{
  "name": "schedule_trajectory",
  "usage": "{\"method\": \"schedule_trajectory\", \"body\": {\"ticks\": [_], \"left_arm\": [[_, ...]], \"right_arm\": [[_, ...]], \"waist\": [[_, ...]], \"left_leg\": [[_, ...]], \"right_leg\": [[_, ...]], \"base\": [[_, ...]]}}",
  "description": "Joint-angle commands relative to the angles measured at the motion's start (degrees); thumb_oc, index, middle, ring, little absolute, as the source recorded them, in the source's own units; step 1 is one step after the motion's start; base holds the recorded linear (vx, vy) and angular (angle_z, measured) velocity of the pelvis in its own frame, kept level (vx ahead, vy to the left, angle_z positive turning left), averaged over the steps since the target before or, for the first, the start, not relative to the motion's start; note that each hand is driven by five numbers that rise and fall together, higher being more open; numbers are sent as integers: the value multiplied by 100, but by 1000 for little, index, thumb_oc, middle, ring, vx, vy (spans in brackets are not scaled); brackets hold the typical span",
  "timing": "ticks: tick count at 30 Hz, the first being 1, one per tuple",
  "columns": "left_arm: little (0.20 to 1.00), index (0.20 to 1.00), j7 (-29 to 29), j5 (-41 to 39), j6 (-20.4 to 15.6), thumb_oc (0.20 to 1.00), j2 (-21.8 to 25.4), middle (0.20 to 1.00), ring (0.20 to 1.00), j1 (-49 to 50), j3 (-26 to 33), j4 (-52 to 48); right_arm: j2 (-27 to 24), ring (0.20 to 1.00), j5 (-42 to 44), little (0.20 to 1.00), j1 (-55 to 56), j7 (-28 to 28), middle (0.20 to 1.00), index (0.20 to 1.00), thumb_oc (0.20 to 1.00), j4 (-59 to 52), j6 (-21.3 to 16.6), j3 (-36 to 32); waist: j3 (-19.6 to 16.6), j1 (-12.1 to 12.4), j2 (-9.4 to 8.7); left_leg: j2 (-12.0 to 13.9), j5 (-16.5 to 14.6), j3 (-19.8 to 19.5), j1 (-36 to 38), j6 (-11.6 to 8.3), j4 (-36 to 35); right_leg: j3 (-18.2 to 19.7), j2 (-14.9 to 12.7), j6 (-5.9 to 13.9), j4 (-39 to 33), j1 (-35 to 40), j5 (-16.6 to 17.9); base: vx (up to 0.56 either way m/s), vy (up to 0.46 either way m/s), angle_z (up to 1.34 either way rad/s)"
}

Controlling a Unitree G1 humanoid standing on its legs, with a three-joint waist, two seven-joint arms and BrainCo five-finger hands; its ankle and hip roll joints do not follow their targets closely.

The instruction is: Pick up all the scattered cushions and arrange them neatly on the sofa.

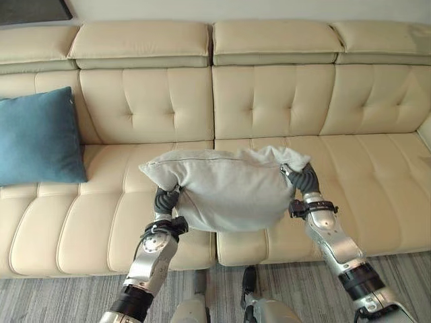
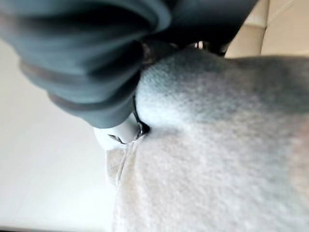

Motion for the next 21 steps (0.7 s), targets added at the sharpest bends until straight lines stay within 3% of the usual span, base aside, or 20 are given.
{"method": "schedule_trajectory", "body": {"ticks": [1, 4, 7, 12, 20, 21], "left_arm": [[200, 200, -32, 451, -630, 200, 137, 200, 200, -1090, -309, -65], [200, 200, 59, 402, -654, 200, 257, 200, 200, -1471, -345, 225], [200, 200, 184, 251, -747, 200, 725, 200, 200, -2935, -644, 1239], [200, 200, 244, 299, -849, 200, 1351, 200, 200, -4332, -961, 2473], [200, 200, 51, 236, -680, 200, 1660, 200, 200, -5626, -1380, 4307], [269, 269, 49, 235, -682, 269, 1661, 269, 269, -5635, -1382, 4312]], "right_arm": [[401, 200, -192, 200, -1003, -30, 200, 200, 200, 89, -338, 304], [413, 200, -211, 200, -1368, -118, 200, 200, 200, 330, -303, 436], [352, 200, -66, 200, -2489, -290, 200, 200, 200, 1158, -266, 705], [202, 200, 314, 200, -3697, -426, 200, 200, 200, 2102, -402, 873], [115, 200, 541, 200, -4804, -510, 200, 200, 200, 3423, -467, 1214], [114, 200, 542, 200, -4812, -508, 200, 200, 200, 3428, -469, 1212]], "waist": [[-238, 159, -328], [-193, 191, -356], [5, 226, -400], [253, 205, -428], [409, 132, -462], [396, 125, -464]], "left_leg": [[13, -739, 8, 376, -221, -6], [9, -734, 4, 325, -216, -6], [3, -666, -36, -13, -223, 41], [-23, -574, -66, -573, -240, 184], [-25, -408, -68, -1062, -283, 159], [-30, -389, -74, -1093, -280, 159]], "right_leg": [[289, -427, 636, 207, 644, -1202], [289, -440, 653, 206, 584, -1179], [292, -459, 691, 268, 253, -1100], [339, -479, 731, 396, -294, -950], [364, -499, 797, 369, -771, -736], [359, -503, 799, 363, -795, -719]], "base": [[10, 43, 7], [-25, 26, 9], [-104, 30, 7], [-85, 38, 3], [-33, 46, 2], [0, 0, 0]]}}
